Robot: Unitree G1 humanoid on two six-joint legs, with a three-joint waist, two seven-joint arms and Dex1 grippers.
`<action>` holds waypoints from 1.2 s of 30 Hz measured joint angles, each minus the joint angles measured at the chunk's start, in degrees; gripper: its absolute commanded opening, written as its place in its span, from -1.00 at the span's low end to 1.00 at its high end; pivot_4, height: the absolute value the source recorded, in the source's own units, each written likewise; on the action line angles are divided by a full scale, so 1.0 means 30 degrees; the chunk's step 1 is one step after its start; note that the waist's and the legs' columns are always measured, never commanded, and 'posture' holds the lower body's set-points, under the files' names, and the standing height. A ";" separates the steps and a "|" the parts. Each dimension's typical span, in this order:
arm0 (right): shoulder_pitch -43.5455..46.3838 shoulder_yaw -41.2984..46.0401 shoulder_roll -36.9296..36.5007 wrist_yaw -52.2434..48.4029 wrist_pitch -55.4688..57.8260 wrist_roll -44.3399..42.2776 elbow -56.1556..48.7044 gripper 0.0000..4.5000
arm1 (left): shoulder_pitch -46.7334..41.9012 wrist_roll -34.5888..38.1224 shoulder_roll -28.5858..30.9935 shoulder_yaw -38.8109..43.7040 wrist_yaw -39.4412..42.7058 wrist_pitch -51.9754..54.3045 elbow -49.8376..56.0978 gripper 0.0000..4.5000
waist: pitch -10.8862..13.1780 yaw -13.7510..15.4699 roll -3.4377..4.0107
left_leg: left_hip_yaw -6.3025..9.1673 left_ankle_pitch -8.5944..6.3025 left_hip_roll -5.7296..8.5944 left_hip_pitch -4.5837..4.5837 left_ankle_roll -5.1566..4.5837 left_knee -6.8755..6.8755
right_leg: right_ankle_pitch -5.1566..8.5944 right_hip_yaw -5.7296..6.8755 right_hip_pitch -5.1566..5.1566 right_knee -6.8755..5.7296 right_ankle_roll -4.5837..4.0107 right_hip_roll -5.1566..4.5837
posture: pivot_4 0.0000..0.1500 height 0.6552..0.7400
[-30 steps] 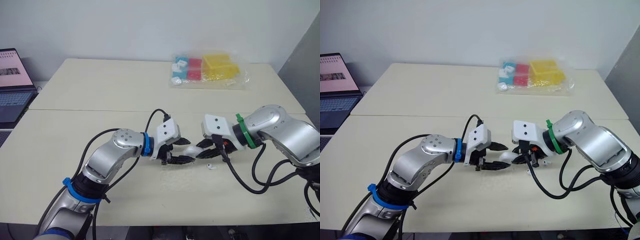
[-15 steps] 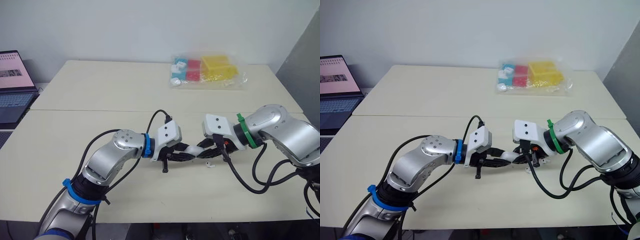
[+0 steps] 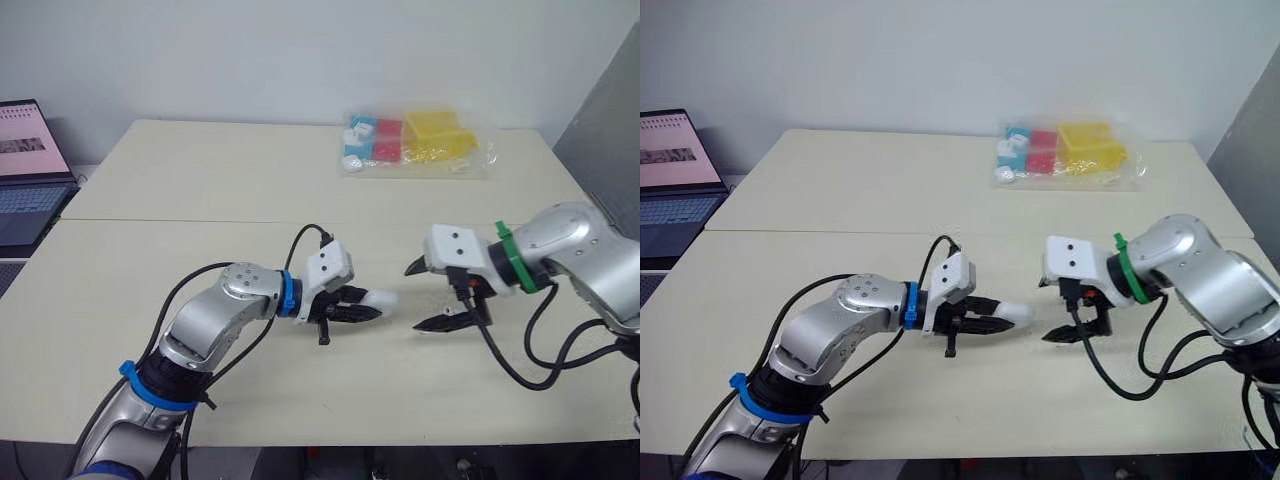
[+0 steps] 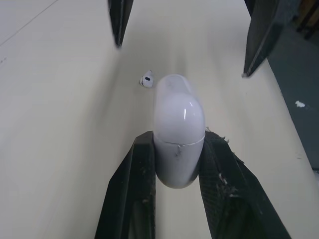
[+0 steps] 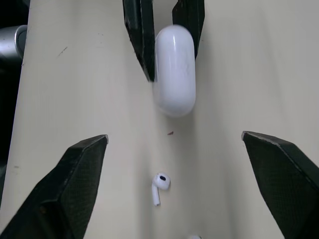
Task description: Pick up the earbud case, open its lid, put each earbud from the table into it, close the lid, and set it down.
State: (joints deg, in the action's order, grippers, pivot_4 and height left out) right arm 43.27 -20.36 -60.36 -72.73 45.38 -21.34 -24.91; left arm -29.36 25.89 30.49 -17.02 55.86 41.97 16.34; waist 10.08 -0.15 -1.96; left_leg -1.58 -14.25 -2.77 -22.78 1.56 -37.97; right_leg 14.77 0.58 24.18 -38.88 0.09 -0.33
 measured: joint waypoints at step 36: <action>-0.1128 0.2476 0.4866 0.3030 -0.4507 0.1458 0.0865 1.00 | 0.2781 -0.1167 -0.1839 0.1178 0.2256 -0.8211 -0.2292 -0.65 | 0.0002 -0.0001 0.0000 | -0.0028 0.0001 -0.0006 0.0001 0.0001 0.0001 | -0.0002 0.0006 -0.0009 -0.0002 -0.0004 0.0002 | 1.00 0.95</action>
State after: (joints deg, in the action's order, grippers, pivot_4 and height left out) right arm 39.89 -12.93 -45.76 -63.64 31.86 -16.97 -22.32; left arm -21.01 22.39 24.97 -13.49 62.63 17.34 9.46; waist 10.08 -0.15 -1.96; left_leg -1.66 -14.25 -2.78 -22.78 1.57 -37.97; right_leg 14.76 0.60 24.15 -38.89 0.08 -0.32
